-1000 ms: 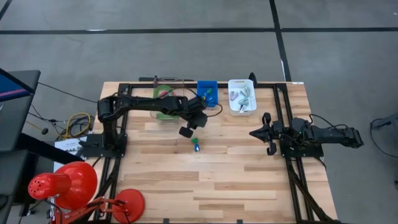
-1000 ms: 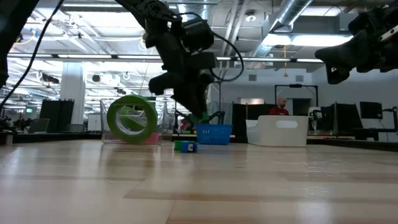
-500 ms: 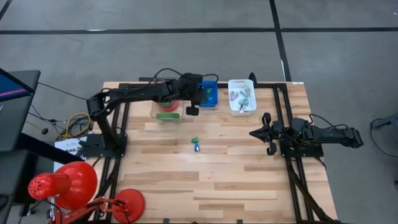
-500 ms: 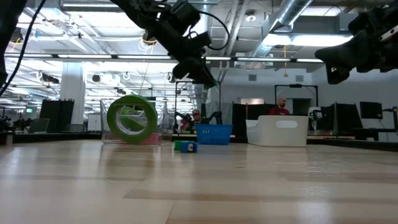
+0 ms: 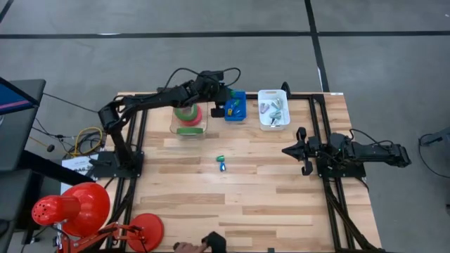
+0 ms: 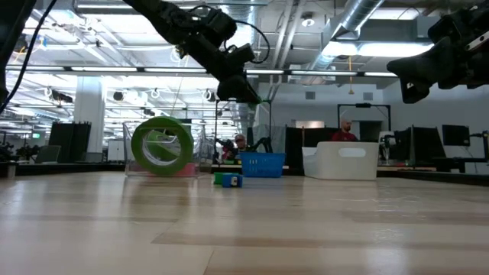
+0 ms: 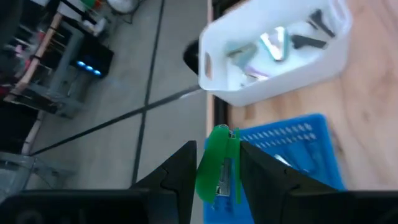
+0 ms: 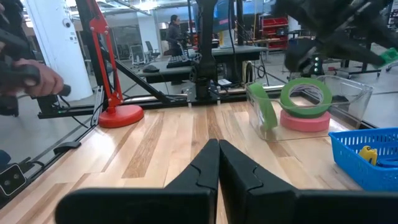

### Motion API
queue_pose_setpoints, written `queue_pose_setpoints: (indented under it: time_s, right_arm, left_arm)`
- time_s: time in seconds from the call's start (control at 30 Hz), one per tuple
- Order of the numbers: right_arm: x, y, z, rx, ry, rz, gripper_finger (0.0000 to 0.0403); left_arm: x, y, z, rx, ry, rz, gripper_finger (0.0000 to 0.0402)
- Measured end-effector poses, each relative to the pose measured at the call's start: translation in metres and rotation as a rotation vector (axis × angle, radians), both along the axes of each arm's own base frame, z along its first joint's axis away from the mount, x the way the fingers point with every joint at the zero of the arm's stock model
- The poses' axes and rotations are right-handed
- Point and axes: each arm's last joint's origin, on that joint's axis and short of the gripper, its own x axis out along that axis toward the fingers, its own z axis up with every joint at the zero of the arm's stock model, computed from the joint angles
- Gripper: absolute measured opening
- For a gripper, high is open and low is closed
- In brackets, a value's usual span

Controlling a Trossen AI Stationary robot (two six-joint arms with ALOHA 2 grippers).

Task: Pick and place Stapler, Stapler remover, tape
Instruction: Put the top green stapler into the blue bin, then put the green stapler into the blue bin

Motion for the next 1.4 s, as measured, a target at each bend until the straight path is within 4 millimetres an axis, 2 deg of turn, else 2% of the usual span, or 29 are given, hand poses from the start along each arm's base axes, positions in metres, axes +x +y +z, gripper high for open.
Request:
queue_pose_setpoints:
  time_s: [0.27, 0.43, 0.67, 1.0, 1.1, 1.23, 1.4]
  right_arm:
    - [0.000, 0.000, 0.000, 0.000, 0.000, 0.000, 0.0000]
    - [0.000, 0.000, 0.000, 0.000, 0.000, 0.000, 0.0000]
    - [0.000, 0.000, 0.000, 0.000, 0.000, 0.000, 0.0000]
    - [0.000, 0.000, 0.000, 0.000, 0.000, 0.000, 0.0000]
    - [0.000, 0.000, 0.000, 0.000, 0.000, 0.000, 0.0000]
    - [0.000, 0.000, 0.000, 0.000, 0.000, 0.000, 0.0000]
    - [0.000, 0.000, 0.000, 0.000, 0.000, 0.000, 0.0000]
  left_arm:
    - [0.000, 0.029, -0.020, -0.015, -0.037, 0.016, 0.0108]
    - [0.006, 0.039, -0.040, -0.030, -0.037, 0.013, 0.0108]
    - [0.013, 0.042, -0.060, -0.046, -0.013, 0.010, 0.0108]
    - [0.014, 0.041, -0.061, -0.043, -0.020, 0.008, 0.0111]
    - [0.014, 0.041, -0.061, -0.055, -0.027, 0.016, 0.0129]
    - [0.014, 0.041, -0.061, -0.074, -0.037, 0.030, 0.0171]
    - [0.015, 0.040, -0.061, -0.096, -0.052, 0.119, 0.0221]
